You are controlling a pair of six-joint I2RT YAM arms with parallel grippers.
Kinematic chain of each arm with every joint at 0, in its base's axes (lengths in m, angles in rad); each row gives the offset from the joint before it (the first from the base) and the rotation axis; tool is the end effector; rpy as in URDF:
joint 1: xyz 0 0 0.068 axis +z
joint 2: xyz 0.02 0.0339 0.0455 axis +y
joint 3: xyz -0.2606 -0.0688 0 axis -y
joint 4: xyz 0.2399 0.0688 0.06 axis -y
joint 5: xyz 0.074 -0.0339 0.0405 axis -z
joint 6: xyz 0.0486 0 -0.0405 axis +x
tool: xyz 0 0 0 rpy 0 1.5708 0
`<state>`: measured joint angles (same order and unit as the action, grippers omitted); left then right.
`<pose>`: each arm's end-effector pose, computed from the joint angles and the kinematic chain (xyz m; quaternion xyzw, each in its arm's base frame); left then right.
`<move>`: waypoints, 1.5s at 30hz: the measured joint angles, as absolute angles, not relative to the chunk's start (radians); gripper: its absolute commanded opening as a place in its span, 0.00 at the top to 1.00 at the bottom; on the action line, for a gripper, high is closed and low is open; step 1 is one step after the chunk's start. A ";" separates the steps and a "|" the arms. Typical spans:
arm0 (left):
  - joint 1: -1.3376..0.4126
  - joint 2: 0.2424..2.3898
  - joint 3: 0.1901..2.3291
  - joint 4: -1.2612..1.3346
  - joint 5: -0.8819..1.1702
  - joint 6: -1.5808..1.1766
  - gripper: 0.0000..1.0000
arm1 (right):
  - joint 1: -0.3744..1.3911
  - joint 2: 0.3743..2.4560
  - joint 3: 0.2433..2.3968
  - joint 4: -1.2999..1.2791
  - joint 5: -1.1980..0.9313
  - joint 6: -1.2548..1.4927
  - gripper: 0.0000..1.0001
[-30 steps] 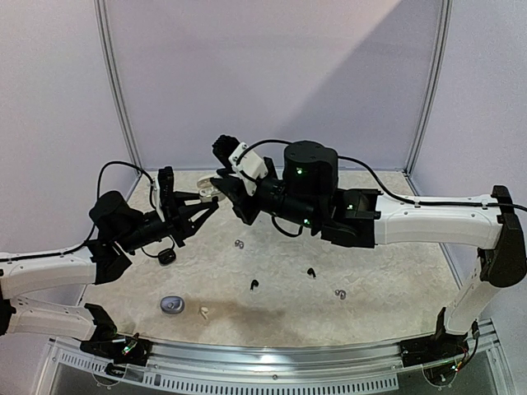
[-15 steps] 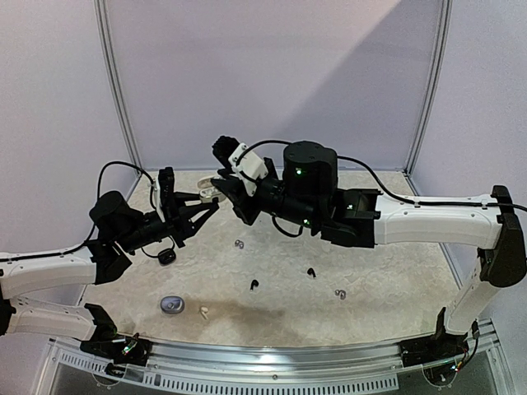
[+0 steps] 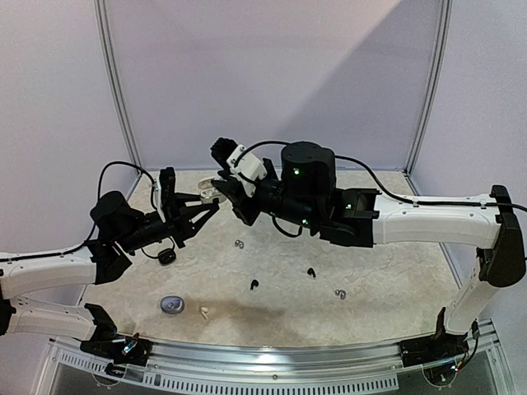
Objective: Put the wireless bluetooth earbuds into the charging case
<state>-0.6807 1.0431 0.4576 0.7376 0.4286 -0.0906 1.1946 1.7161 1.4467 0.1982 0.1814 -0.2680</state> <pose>0.1728 -0.1659 0.2740 0.3395 0.5620 -0.4072 0.6349 0.1648 0.3934 0.3567 -0.4408 0.5837 0.2440 0.6368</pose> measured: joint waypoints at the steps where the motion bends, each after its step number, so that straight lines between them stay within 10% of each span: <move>1: -0.681 1.043 0.458 0.737 0.429 -0.091 1.00 | 1.195 1.716 1.447 0.197 0.181 -0.268 0.79; 45: -0.680 1.047 0.458 0.726 0.411 -0.174 1.00 | 1.191 1.719 1.456 0.163 0.182 -0.271 0.75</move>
